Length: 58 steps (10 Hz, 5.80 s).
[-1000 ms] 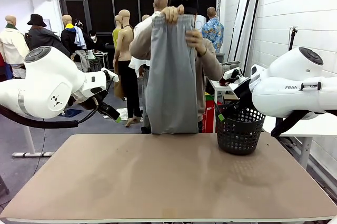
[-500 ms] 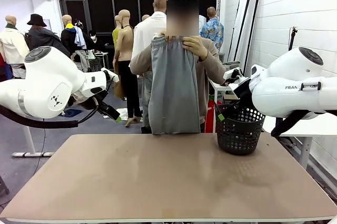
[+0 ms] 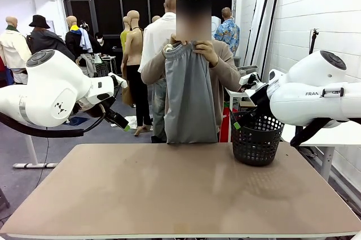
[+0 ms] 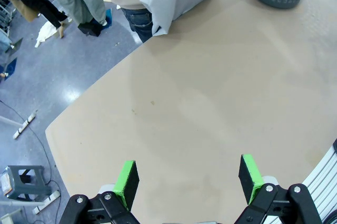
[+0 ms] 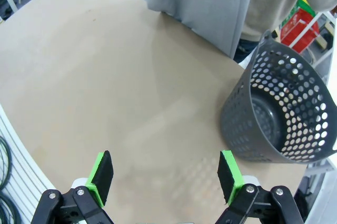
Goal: Fold the training pants.
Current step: Grab both ends of the Training pants handed by a person.
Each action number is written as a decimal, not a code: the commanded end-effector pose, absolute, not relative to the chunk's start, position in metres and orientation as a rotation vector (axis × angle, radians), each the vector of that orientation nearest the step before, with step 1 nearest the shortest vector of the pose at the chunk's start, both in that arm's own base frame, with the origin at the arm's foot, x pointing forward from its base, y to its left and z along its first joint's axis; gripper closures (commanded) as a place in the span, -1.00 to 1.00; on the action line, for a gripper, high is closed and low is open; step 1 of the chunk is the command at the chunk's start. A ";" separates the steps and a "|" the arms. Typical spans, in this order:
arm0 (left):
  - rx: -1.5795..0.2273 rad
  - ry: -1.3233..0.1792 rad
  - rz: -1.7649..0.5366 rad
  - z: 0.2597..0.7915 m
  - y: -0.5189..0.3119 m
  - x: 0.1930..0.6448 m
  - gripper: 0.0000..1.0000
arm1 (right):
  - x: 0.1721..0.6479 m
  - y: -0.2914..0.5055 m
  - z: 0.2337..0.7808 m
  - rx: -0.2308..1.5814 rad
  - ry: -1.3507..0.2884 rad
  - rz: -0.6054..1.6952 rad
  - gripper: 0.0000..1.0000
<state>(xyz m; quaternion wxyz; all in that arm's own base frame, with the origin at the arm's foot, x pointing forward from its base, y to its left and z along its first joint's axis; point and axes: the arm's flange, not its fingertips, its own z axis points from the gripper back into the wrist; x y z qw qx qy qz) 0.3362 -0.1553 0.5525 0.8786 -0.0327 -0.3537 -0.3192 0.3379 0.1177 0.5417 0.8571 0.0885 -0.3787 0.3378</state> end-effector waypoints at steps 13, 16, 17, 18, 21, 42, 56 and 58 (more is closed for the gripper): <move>-0.071 -0.737 -0.666 0.553 -0.155 0.336 -1.00 | 0.338 0.118 0.541 0.189 -0.795 0.711 -1.00; -0.071 -0.737 -0.666 0.553 -0.155 0.336 -1.00 | 0.338 0.118 0.541 0.189 -0.795 0.711 -1.00; -0.071 -0.737 -0.666 0.553 -0.155 0.336 -1.00 | 0.338 0.118 0.541 0.189 -0.795 0.711 -1.00; -0.071 -0.737 -0.666 0.553 -0.155 0.336 -1.00 | 0.338 0.118 0.541 0.189 -0.795 0.711 -1.00; -0.071 -0.737 -0.666 0.553 -0.155 0.336 -1.00 | 0.338 0.118 0.541 0.189 -0.795 0.711 -1.00; -0.071 -0.737 -0.666 0.553 -0.155 0.336 -1.00 | 0.338 0.118 0.541 0.189 -0.795 0.711 -1.00; -0.017 -0.599 -1.100 0.560 -0.133 0.367 -1.00 | 0.375 0.118 0.540 0.211 -0.955 1.090 -1.00; -0.037 -0.645 -1.211 0.558 -0.126 0.374 -1.00 | 0.381 0.117 0.538 0.281 -0.997 1.179 -1.00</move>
